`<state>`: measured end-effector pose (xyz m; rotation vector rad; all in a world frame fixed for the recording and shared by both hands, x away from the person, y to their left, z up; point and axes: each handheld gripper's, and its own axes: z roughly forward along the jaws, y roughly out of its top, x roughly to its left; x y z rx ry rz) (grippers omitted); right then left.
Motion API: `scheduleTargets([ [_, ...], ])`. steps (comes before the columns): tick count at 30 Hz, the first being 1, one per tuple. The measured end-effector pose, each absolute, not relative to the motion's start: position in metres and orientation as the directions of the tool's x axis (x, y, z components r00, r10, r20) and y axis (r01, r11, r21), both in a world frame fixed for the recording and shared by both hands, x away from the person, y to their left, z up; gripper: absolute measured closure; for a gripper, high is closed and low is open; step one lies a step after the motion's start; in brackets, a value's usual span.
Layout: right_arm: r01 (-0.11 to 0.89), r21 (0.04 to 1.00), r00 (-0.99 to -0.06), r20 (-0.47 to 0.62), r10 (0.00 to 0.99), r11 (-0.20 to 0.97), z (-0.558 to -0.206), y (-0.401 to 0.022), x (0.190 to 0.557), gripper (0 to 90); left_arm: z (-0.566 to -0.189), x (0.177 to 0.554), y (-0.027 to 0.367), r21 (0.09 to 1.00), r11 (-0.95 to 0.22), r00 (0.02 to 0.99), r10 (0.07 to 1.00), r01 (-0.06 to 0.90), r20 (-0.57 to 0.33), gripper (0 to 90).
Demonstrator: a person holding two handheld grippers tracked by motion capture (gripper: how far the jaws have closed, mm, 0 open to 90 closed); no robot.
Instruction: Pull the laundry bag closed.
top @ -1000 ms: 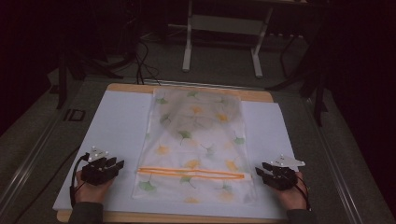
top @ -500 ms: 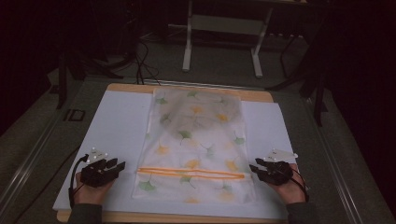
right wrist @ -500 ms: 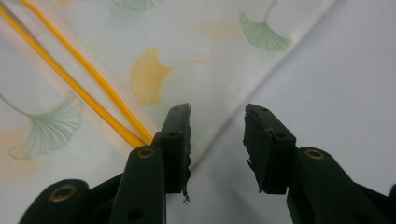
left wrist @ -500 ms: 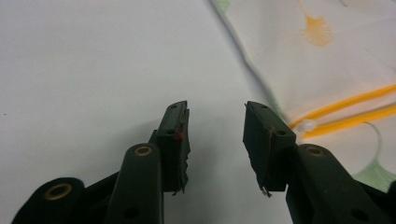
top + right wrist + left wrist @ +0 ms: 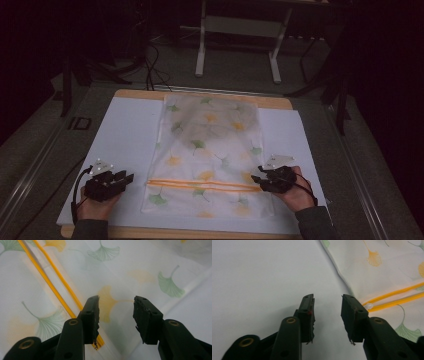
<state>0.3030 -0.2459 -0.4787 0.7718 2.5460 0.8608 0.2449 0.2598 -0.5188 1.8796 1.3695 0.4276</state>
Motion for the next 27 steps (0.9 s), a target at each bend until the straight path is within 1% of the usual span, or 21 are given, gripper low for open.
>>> scheduleTargets([
  [14, 0.341, 0.604, -0.832, -0.164, 0.531, 0.72, -0.472, -0.219, 0.307, 51.2, -0.514, 0.241, 0.255, 0.747, -0.184, 0.377, 0.921, 0.639, -0.095, 63.5],
  [17, 0.332, 0.6, -0.839, -0.164, 0.518, 0.727, -0.471, -0.214, 0.308, 49.6, -0.515, 0.241, 0.255, 0.743, -0.185, 0.38, 0.919, 0.644, -0.101, 63.5],
  [22, 0.31, 0.581, -0.857, -0.171, 0.486, 0.752, -0.471, -0.204, 0.309, 49.5, -0.514, 0.241, 0.255, 0.745, -0.182, 0.38, 0.919, 0.642, -0.103, 63.5],
  [26, 0.298, 0.575, -0.865, -0.176, 0.471, 0.762, -0.471, -0.198, 0.309, 49.4, -0.514, 0.241, 0.257, 0.747, -0.16, 0.366, 0.923, 0.645, -0.119, 63.5],
  [27, 0.291, 0.571, -0.87, -0.176, 0.46, 0.767, -0.47, -0.195, 0.309, 49.4, -0.514, 0.241, 0.258, 0.748, -0.139, 0.356, 0.925, 0.649, -0.137, 64.0],
])
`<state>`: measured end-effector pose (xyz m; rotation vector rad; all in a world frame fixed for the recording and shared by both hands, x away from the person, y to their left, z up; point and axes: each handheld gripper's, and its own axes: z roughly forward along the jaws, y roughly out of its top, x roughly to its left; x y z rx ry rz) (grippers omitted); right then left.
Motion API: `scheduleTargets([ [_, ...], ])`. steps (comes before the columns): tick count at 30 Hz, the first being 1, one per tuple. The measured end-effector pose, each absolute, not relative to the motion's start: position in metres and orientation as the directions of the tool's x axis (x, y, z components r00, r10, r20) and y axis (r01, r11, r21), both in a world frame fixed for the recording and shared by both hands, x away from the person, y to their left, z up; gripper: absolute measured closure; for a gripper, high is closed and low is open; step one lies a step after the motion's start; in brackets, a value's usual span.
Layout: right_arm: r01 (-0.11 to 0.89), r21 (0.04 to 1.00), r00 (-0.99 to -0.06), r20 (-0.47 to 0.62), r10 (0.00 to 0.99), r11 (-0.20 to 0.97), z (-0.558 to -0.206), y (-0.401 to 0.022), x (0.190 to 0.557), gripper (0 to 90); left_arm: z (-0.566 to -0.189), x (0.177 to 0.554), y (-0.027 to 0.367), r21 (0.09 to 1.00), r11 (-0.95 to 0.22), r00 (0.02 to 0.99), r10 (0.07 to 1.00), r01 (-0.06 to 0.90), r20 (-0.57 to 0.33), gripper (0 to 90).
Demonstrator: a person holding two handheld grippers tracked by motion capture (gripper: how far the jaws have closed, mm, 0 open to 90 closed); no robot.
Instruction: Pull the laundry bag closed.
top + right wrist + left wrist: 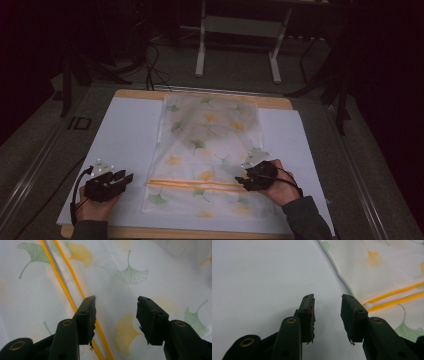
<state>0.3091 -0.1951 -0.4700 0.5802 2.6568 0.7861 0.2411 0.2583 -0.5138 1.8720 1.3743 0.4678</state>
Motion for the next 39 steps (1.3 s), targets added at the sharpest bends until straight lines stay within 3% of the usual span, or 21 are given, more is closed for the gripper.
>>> scheduleTargets([
  [9, 0.253, 0.552, -0.89, -0.189, 0.415, 0.795, -0.466, -0.181, 0.309, 49.8, -0.514, 0.241, 0.259, 0.744, -0.142, 0.353, 0.926, 0.653, -0.133, 68.1],
  [23, 0.198, 0.526, -0.915, -0.204, 0.349, 0.827, -0.462, -0.156, 0.309, 52.9, -0.514, 0.242, 0.257, 0.74, -0.154, 0.362, 0.923, 0.655, -0.128, 63.5],
  [33, 0.153, 0.515, -0.93, -0.214, 0.299, 0.844, -0.461, -0.133, 0.307, 58.7, -0.514, 0.242, 0.257, 0.737, -0.164, 0.366, 0.923, 0.655, -0.12, 61.9],
  [39, 0.13, 0.504, -0.935, -0.224, 0.275, 0.854, -0.46, -0.118, 0.306, 66.6, -0.514, 0.242, 0.258, 0.737, -0.164, 0.365, 0.923, 0.656, -0.119, 61.7],
])
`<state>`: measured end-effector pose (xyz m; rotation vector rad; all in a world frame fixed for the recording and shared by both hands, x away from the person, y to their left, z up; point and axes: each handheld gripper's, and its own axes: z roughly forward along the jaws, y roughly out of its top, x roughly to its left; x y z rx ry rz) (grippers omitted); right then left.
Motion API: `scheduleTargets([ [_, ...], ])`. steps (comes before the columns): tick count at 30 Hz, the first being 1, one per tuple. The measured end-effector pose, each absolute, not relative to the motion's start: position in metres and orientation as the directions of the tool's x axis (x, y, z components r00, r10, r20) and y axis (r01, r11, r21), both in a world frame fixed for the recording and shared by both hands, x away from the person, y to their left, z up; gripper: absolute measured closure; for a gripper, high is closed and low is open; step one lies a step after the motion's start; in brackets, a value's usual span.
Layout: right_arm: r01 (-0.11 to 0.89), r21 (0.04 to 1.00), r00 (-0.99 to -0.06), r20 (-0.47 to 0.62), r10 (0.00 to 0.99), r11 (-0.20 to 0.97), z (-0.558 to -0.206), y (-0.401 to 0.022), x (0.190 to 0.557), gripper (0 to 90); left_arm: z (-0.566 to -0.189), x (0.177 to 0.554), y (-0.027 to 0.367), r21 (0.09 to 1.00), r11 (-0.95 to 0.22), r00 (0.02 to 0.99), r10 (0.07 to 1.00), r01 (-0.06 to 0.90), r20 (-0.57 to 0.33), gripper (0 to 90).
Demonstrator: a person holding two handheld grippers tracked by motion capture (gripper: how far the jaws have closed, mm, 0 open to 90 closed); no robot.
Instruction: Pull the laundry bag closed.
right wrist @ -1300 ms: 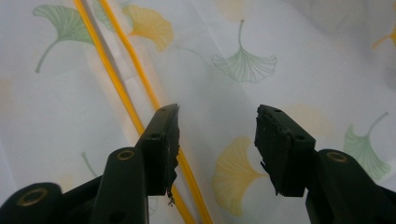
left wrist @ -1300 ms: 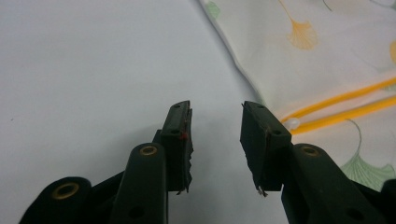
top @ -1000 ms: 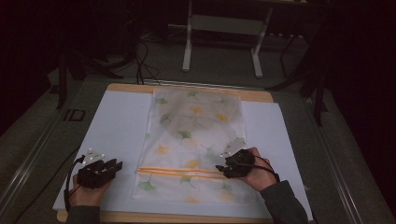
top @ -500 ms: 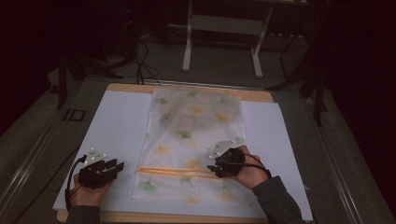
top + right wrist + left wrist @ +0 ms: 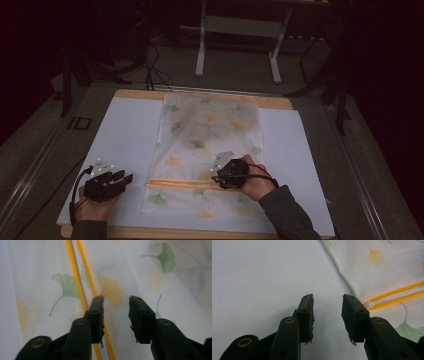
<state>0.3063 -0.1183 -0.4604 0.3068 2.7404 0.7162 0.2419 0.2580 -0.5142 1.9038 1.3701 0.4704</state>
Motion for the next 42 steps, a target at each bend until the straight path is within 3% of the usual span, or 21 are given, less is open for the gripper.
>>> scheduleTargets([
  [17, 0.096, 0.519, -0.944, -0.224, 0.243, 0.849, -0.462, -0.087, 0.31, 76.1, -0.514, 0.242, 0.26, 0.738, -0.16, 0.361, 0.925, 0.655, -0.12, 61.8],
  [42, 0.049, 0.542, -0.958, -0.212, 0.192, 0.839, -0.463, -0.046, 0.312, 75.5, -0.513, 0.241, 0.26, 0.742, -0.178, 0.375, 0.921, 0.646, -0.106, 61.7],
])
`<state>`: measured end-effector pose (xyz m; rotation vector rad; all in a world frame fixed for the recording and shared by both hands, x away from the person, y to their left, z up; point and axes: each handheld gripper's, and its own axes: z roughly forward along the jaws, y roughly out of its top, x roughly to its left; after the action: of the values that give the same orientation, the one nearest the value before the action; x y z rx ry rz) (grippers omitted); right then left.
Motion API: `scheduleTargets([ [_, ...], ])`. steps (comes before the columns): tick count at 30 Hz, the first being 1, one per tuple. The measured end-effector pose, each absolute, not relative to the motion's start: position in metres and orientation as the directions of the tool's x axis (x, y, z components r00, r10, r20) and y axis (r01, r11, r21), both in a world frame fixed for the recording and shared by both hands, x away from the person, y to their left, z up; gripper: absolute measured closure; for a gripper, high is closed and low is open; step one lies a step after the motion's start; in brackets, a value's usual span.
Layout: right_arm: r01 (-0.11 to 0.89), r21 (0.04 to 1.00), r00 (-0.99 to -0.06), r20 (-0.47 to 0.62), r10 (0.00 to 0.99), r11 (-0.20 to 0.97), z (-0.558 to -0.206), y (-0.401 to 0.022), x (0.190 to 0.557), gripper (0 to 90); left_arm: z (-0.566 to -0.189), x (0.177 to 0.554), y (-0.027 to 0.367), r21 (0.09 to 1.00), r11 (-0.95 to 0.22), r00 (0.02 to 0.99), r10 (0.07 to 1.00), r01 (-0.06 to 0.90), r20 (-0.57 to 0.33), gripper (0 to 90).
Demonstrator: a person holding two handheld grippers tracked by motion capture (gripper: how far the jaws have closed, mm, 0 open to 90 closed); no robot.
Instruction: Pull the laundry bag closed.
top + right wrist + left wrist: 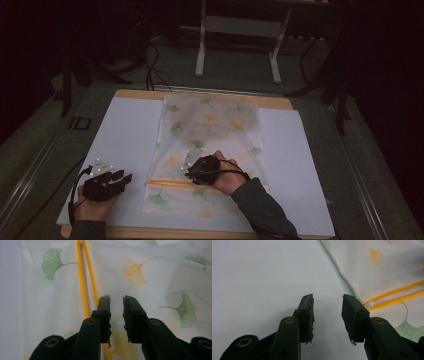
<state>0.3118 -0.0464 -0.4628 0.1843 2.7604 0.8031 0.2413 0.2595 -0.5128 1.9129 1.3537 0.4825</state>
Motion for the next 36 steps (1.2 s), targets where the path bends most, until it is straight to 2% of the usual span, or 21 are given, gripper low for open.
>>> scheduleTargets([
  [20, 0.058, 0.609, -0.97, -0.153, 0.188, 0.791, -0.476, -0.029, 0.315, 75.2, -0.511, 0.241, 0.26, 0.752, -0.171, 0.377, 0.92, 0.636, -0.109, 62.0],
  [36, 0.03, 0.623, -0.981, -0.131, 0.141, 0.782, -0.486, 0.011, 0.312, 75.2, -0.511, 0.24, 0.263, 0.756, -0.167, 0.372, 0.922, 0.633, -0.108, 61.9],
])
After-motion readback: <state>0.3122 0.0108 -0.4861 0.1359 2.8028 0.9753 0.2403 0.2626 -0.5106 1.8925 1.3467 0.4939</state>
